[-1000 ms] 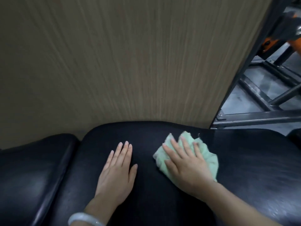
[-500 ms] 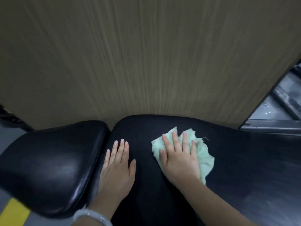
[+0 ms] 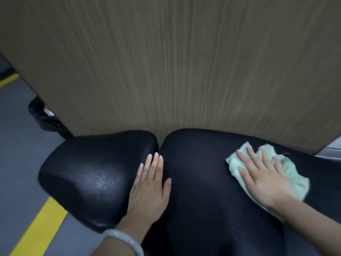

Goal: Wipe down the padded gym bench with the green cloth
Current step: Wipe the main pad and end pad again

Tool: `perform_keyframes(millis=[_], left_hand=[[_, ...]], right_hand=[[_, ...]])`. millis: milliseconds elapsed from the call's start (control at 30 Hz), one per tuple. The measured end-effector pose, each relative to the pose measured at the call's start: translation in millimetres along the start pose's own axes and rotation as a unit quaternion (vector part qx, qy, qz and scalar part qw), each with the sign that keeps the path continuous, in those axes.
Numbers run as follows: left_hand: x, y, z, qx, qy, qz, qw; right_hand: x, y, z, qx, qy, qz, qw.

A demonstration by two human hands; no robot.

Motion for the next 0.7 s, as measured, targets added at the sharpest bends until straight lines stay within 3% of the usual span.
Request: perform_keyframes(millis=[67, 233, 400, 567, 633, 700], left_hand=[[2, -11, 5, 0.002, 0.009, 0.006, 1.000], [6, -39, 21, 0.020, 0.028, 0.015, 0.999], [14, -37, 20, 0.026, 0.018, 0.029, 0.999], [15, -6, 12, 0.012, -0.004, -0.003, 1.000], [12, 6, 9, 0.004, -0.001, -0.017, 1.000], [6, 14, 6, 0.000, 0.000, -0.019, 1.000]], right_hand=[[-28, -50, 4, -0.009, -0.019, -0.020, 1.000], [-42, -143, -3, 0.012, -0.036, 0.093, 0.995], [8, -178, -22, 0.003, 0.021, 0.203, 0.979], [77, -118, -39, 0.048, 0.001, 0.294, 0.955], [88, -66, -38, 0.045, 0.009, 0.255, 0.966], [89, -22, -29, 0.015, -0.007, 0.160, 0.987]])
Point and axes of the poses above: each hand's wrist, its own x-axis away from the middle knuckle, its own z-axis out of the back of the hand, y = z × x, the point moved 1 cm from there along -x, towards the middle knuckle, and after that the axes turned 8 degrees about -y, right-handed, at the moved point
